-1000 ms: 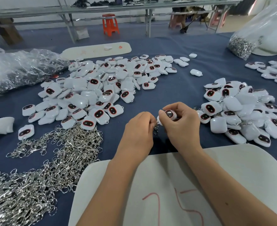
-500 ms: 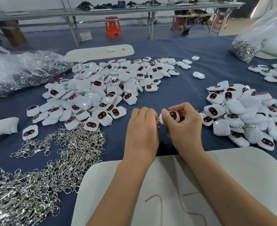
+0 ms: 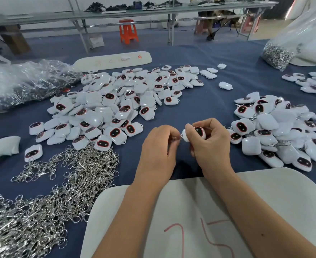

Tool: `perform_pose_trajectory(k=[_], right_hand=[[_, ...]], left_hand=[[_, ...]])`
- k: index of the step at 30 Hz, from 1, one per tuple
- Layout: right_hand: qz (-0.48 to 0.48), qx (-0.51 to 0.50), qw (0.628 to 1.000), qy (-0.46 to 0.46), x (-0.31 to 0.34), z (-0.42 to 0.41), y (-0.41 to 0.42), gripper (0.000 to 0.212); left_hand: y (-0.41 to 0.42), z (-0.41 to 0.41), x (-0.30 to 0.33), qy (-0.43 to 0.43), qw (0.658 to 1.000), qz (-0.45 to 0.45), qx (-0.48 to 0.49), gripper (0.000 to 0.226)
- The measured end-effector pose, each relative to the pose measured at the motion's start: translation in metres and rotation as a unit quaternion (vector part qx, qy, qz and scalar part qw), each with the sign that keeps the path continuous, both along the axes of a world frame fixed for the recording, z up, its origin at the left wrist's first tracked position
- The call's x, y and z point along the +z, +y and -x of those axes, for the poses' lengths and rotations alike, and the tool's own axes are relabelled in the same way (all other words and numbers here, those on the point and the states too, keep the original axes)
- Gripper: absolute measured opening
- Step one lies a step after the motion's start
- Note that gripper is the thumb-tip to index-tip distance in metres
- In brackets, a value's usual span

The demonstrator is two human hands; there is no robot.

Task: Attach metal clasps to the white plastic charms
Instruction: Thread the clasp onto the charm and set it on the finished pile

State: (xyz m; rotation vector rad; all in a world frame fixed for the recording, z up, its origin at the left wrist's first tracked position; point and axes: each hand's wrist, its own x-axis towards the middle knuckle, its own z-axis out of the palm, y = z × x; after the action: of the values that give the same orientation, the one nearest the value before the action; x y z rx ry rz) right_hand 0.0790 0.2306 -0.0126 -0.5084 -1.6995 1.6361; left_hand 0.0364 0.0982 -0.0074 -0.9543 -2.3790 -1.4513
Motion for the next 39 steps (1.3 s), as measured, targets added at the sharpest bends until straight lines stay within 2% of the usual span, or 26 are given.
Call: perform_pose_trajectory(k=[8, 17, 19, 24, 26, 29, 31, 33, 35, 37, 39], right_hand=[[0.005, 0.031, 0.999, 0.018, 0.002, -0.002, -0.001, 0.022], [-0.022, 0.056, 0.998, 0.035, 0.003, -0.006, -0.005, 0.019], [-0.057, 0.04, 0.997, 0.039, 0.003, -0.006, -0.006, 0.019], [-0.251, 0.001, 0.968, 0.031, -0.001, -0.004, -0.012, 0.022], [-0.23, 0.006, 0.973, 0.029, 0.0, -0.004, -0.014, 0.023], [-0.064, 0.068, 0.995, 0.043, 0.005, -0.006, -0.009, 0.02], [0.007, 0.106, 0.993, 0.05, 0.006, -0.006, -0.005, 0.019], [0.053, 0.131, 0.988, 0.055, 0.006, -0.006, -0.003, 0.015], [0.092, 0.153, 0.982, 0.056, 0.006, -0.005, -0.002, 0.011], [0.121, 0.177, 0.975, 0.053, 0.006, -0.004, 0.001, 0.008], [0.146, 0.196, 0.968, 0.054, 0.004, -0.004, 0.002, 0.013]], left_hand=[[-0.002, 0.003, -0.001, 0.015, 1.0, -0.005, 0.001, 0.007], [-0.011, 0.005, 0.009, 0.071, 0.996, 0.05, 0.02, 0.009], [-0.009, 0.004, 0.011, 0.079, 0.993, 0.076, 0.033, 0.009], [-0.004, 0.001, 0.009, 0.09, 0.984, 0.134, 0.076, 0.019], [-0.005, 0.0, 0.007, 0.048, 0.991, 0.09, 0.087, 0.018], [-0.004, 0.001, 0.007, -0.082, 0.992, -0.068, 0.062, 0.018], [-0.004, 0.003, 0.009, -0.162, 0.979, -0.125, 0.019, 0.019], [-0.003, 0.003, 0.009, -0.255, 0.949, -0.181, -0.028, 0.017], [-0.002, 0.001, 0.007, -0.34, 0.904, -0.253, -0.055, 0.018], [0.001, -0.002, 0.007, -0.383, 0.87, -0.306, -0.049, 0.021], [0.002, -0.003, 0.007, -0.394, 0.859, -0.325, -0.028, 0.017]])
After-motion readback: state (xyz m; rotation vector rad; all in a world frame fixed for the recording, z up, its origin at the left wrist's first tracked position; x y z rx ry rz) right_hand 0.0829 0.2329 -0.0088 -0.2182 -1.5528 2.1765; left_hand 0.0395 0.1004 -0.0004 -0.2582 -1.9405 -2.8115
